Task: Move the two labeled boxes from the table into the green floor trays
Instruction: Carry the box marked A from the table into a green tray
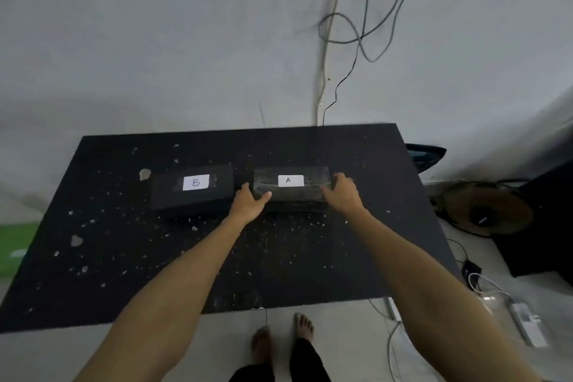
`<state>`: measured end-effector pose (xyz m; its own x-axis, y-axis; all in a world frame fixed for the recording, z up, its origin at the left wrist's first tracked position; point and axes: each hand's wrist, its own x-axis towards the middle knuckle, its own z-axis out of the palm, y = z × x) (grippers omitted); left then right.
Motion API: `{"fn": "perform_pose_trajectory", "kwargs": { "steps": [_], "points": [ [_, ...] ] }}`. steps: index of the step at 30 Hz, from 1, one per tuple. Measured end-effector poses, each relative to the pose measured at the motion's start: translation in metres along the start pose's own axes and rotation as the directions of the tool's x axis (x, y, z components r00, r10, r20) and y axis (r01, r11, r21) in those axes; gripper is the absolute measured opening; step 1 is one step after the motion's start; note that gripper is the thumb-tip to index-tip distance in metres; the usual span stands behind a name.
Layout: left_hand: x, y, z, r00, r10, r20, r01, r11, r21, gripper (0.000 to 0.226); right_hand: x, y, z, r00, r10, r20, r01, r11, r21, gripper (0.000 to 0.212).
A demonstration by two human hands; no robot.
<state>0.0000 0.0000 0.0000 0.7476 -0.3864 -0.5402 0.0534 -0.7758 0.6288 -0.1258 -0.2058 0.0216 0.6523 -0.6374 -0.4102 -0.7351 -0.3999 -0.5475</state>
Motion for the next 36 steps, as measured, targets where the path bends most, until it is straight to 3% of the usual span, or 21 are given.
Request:
{"fn": "perform_pose_trajectory", "kwargs": {
  "steps": [8, 12, 15, 19, 26, 30, 36],
  "points": [
    [0.035, 0.009, 0.013, 0.987, -0.162, -0.004, 0.154, 0.944, -0.291, 0.092, 0.041, -0.001, 0.025, 0.982, 0.146, 0.117, -0.168, 0.963, 0.209, 0.069],
    [0.041, 0.013, 0.017, 0.983, -0.175, -0.062, 0.151, 0.949, -0.277, 0.077, 0.041, -0.001, 0.031, 0.982, 0.183, 0.043, -0.188, 0.94, 0.286, 0.073],
    [0.034, 0.022, 0.008, 0.963, -0.166, -0.211, 0.103, 0.954, -0.283, 0.076, 0.036, -0.012, 0.02, 0.989, 0.123, -0.076, -0.098, 0.956, 0.276, 0.084],
    [0.015, 0.055, -0.024, 0.907, -0.09, -0.412, -0.079, 0.923, -0.376, 0.089, 0.025, -0.051, -0.013, 0.979, -0.005, -0.204, 0.074, 0.94, 0.332, 0.09],
    [-0.032, 0.114, -0.087, 0.765, 0.024, -0.644, -0.356, 0.849, -0.392, 0.099, -0.01, -0.135, -0.074, 0.878, -0.204, -0.434, 0.396, 0.818, 0.417, 0.092],
    [-0.062, 0.136, -0.111, 0.668, 0.088, -0.739, -0.47, 0.819, -0.328, 0.084, -0.031, -0.162, -0.1, 0.832, -0.266, -0.486, 0.5, 0.74, 0.451, 0.092],
    [-0.092, 0.153, -0.134, 0.588, 0.119, -0.8, -0.598, 0.731, -0.33, 0.063, -0.053, -0.177, -0.117, 0.797, -0.306, -0.521, 0.579, 0.633, 0.515, 0.082]
  ]
}}
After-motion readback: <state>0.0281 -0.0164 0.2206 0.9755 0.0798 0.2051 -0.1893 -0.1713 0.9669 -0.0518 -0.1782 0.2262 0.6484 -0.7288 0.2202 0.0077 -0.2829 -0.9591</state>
